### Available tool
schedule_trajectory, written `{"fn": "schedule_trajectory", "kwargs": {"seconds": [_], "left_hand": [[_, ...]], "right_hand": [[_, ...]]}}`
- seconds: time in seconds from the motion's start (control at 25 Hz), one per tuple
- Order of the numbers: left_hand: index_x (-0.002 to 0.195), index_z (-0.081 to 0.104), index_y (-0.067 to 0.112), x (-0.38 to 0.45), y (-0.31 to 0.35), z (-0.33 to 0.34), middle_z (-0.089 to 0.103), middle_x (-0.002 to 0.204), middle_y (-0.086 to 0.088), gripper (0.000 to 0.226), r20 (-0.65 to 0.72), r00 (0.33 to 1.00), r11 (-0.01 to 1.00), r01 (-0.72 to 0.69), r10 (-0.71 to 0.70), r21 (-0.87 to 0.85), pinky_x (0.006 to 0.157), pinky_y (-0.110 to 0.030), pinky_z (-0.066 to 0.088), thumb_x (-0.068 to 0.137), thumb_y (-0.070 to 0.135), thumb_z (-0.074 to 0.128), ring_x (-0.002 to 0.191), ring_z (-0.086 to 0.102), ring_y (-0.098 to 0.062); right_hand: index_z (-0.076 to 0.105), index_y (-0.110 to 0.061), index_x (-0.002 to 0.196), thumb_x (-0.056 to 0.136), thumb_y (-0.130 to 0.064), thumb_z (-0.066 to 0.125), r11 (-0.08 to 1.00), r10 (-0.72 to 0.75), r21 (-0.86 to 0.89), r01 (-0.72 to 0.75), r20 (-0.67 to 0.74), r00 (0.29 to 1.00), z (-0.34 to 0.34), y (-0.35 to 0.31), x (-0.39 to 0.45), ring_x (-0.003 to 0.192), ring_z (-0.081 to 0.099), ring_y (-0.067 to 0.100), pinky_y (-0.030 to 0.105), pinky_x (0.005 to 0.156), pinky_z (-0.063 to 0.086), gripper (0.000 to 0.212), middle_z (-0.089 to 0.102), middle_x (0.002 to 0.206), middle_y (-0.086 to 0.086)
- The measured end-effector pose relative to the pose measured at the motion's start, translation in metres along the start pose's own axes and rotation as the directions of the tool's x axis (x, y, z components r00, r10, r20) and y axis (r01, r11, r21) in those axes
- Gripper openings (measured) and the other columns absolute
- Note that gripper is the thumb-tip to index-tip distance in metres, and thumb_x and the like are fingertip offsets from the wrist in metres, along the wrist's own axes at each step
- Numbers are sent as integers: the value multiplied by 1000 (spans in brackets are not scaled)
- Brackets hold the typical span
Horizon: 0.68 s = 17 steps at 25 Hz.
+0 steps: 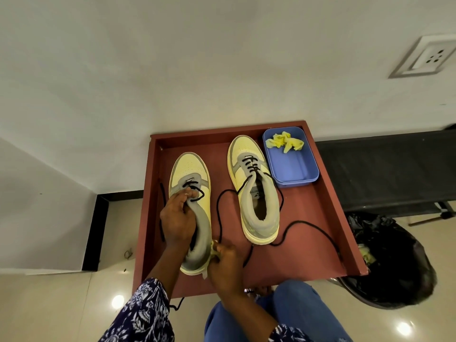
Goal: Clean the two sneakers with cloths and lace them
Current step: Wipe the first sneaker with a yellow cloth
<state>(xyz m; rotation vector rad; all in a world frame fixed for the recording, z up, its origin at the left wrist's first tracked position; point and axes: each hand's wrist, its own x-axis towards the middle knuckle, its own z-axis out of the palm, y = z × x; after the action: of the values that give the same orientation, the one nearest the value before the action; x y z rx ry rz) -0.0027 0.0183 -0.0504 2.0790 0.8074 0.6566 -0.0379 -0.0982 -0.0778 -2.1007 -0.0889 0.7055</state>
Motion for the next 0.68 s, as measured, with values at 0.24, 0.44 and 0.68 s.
{"fn": "schedule_trajectory", "kwargs": {"seconds": [0.24,0.44,0.68], "left_hand": [[93,70,4,-1,2,-1,69,103,-11,33,3,1000,1000,11,-11,-2,92,-20,43,83,-15,46,99,61,-16],[93,70,3,0,2,-2,69,101,-11,34,10,1000,1000,6,-6,-2,91,-13,40,81,-16,45,98,61,-18],[93,71,4,0,-1,-1,69,102,-11,35,15,1000,1000,-7,7,18,92,-17,42,80,-17,46,100,63,-22]], "right_hand": [[68,-7,98,83,2,49,985,89,145,-89,9,996,-11,-9,-15,85,60,18,22,75,46,27,68,95,6],[71,-6,88,82,7,45,980,87,175,-92,36,996,-23,-23,17,78,57,17,31,75,49,30,65,80,3],[72,-14,100,81,5,42,955,129,257,-145,81,988,-27,-29,33,84,63,18,31,77,53,40,71,93,3]]}}
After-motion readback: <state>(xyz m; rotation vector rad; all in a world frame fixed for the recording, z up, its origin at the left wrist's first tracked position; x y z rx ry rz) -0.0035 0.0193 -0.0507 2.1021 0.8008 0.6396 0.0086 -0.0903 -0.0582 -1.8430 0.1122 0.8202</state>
